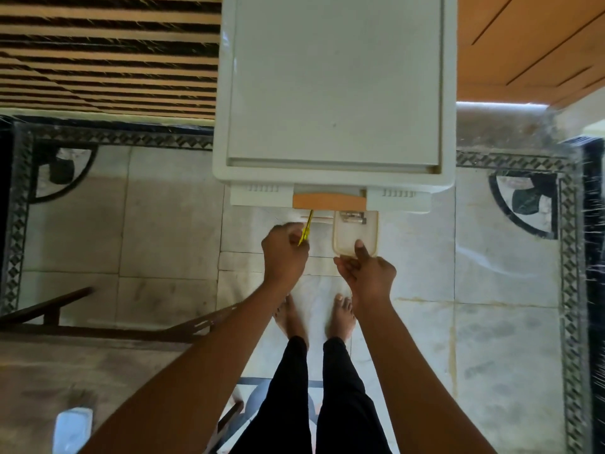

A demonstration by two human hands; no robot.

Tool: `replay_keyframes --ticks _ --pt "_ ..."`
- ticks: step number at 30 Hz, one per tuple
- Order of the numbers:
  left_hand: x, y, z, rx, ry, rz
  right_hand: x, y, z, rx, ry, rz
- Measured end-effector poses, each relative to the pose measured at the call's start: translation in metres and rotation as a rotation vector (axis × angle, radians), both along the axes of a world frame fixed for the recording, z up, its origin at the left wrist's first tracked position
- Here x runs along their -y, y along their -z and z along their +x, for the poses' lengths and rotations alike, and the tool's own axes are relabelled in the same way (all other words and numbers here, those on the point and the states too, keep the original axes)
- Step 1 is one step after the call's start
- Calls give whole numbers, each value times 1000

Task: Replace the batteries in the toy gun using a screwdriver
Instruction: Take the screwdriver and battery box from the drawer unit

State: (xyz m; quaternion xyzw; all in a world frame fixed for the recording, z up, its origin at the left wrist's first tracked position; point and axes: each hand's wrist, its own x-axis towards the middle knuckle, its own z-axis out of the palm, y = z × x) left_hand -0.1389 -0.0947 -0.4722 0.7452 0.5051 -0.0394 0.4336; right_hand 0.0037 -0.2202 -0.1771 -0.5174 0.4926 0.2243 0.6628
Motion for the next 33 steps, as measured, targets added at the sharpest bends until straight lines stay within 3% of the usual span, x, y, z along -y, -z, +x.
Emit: replay_keyframes --ticks 1,2,3,4,6,13,19,26,33 --pt "-6 -112 39 10 120 29 5 -12 -10 8 -4 -11" --pt "1 -199 60 110 208 -79 9 -23 -19 17 -11 -22" --pt "-7 -259 71 191 208 -142 12 -34 -27 27 -23 -31" --pt "-6 -311 75 197 192 -209 17 -48 -35 37 -41 -46" --pt "8 -353 54 197 189 -268 26 -76 -50 55 -78 -68" --pt "13 -436 57 300 170 -272 45 -160 -64 168 -125 -85" --pt "-7 -476 119 380 195 -39 29 -199 -27 268 -85 -7" --pt "-46 -466 220 295 232 205 -23 -185 63 357 -16 59" --pt "-61 -444 260 177 292 391 -50 -164 120 341 -20 12"
